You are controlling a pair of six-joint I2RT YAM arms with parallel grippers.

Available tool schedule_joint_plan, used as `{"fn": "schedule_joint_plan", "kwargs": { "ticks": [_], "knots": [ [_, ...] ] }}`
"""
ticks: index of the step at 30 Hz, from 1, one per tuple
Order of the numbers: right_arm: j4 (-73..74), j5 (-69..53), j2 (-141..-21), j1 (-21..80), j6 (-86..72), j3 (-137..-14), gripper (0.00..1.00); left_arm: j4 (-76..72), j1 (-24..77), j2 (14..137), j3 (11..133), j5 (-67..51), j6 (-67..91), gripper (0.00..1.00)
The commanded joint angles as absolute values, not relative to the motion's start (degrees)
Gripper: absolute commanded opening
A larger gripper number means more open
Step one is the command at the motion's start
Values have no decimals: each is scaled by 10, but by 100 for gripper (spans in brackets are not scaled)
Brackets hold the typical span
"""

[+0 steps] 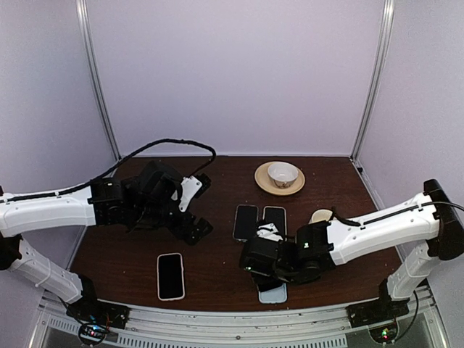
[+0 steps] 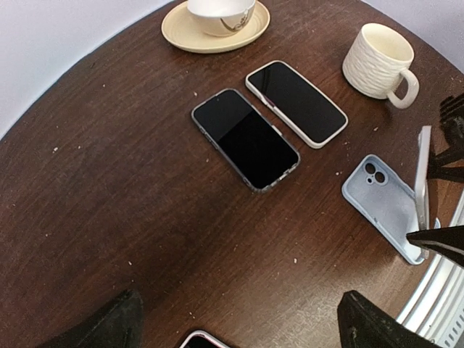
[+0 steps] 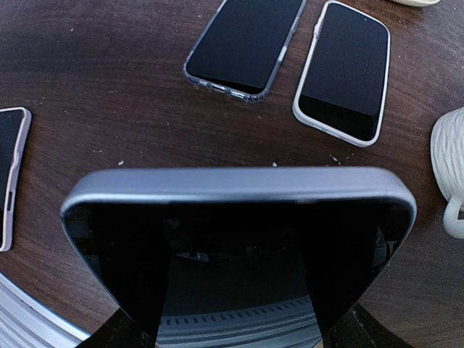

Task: Put the phone into the phone case
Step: Install the phone into the phone case.

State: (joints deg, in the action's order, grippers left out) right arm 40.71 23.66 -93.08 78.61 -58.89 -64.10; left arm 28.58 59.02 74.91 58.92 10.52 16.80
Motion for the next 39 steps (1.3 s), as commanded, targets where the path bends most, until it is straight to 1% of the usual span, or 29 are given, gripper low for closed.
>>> {"fn": "schedule_joint_plan", "kwargs": {
  "ticks": [1,4,7,10,15,22,39],
  "knots": [
    [388,280,-938,788,-644,-624,0,299,589,752,624,119,121,98],
    [374,285,-951,788,-670,-610,0,306,585,748,624,110,131,98],
    [413,283,-965,790,-732,-609,0,304,582,742,612,94,144,98],
    [432,276,-963,795,-760,-607,0,314,581,739,613,100,142,98],
    [466,245,-967,795,-771,-624,0,317,574,732,616,86,141,97],
    [528,244,-971,803,-748,-684,0,318,570,731,615,78,142,98],
    [470,206,-988,802,-753,-626,0,320,560,736,617,60,146,97]
  ]
}}
